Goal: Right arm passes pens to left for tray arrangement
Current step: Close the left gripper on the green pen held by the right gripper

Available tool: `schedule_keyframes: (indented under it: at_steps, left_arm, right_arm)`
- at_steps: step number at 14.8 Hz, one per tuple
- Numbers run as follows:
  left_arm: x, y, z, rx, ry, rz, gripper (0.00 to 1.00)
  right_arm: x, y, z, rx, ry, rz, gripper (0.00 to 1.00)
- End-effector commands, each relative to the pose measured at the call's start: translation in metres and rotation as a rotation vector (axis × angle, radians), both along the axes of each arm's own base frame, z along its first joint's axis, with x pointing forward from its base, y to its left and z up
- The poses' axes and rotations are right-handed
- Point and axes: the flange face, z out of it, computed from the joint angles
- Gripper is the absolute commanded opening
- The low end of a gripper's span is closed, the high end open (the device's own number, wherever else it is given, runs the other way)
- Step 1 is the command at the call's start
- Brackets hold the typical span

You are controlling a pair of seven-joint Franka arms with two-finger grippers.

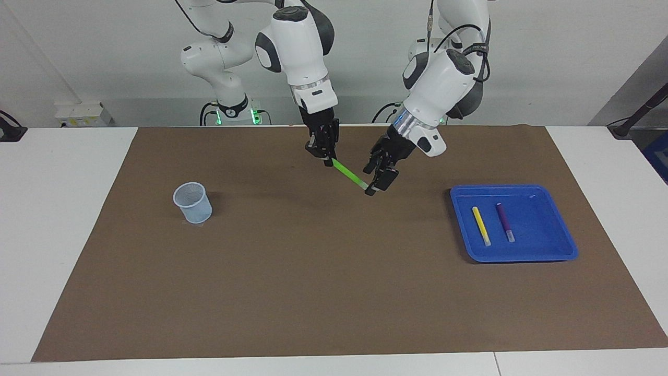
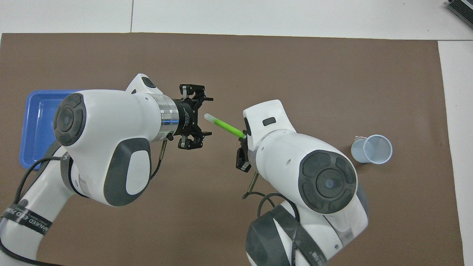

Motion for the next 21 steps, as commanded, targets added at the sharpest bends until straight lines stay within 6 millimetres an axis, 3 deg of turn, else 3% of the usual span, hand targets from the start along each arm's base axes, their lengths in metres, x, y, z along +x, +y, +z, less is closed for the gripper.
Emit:
schedule_keyframes:
  at_steps: [1, 5, 9, 17, 19, 20, 21]
  left_arm:
    - [-0.013, -0.007, 0.000, 0.003, -0.020, 0.028, 0.94]
    - [-0.017, -0.023, -0.008, -0.013, -0.033, 0.042, 0.92]
    - [-0.017, -0.023, -0.009, -0.012, -0.036, 0.036, 0.86]
    - [-0.024, -0.031, -0.011, -0.004, -0.025, 0.008, 0.49]
    - [-0.028, -0.036, -0.012, 0.000, -0.018, -0.006, 0.31]
    - [-0.030, -0.038, -0.012, 0.005, -0.009, -0.021, 0.10]
    - [-0.031, -0.039, -0.011, 0.009, 0.001, -0.029, 0.00]
  right_arm:
    - [0.005, 0.000, 0.002, 0.001, -0.012, 0.008, 0.00]
    - [0.005, 0.000, 0.001, 0.002, -0.013, 0.008, 0.00]
    - [0.007, -0.001, 0.001, 0.006, -0.018, 0.006, 0.00]
    - [0.007, -0.002, 0.001, 0.006, -0.018, 0.004, 0.00]
    - [0.008, -0.003, 0.001, 0.006, -0.018, 0.003, 0.00]
    - [0.008, -0.003, 0.001, 0.006, -0.018, 0.003, 0.00]
    - [0.008, -0.003, 0.001, 0.006, -0.018, 0.003, 0.00]
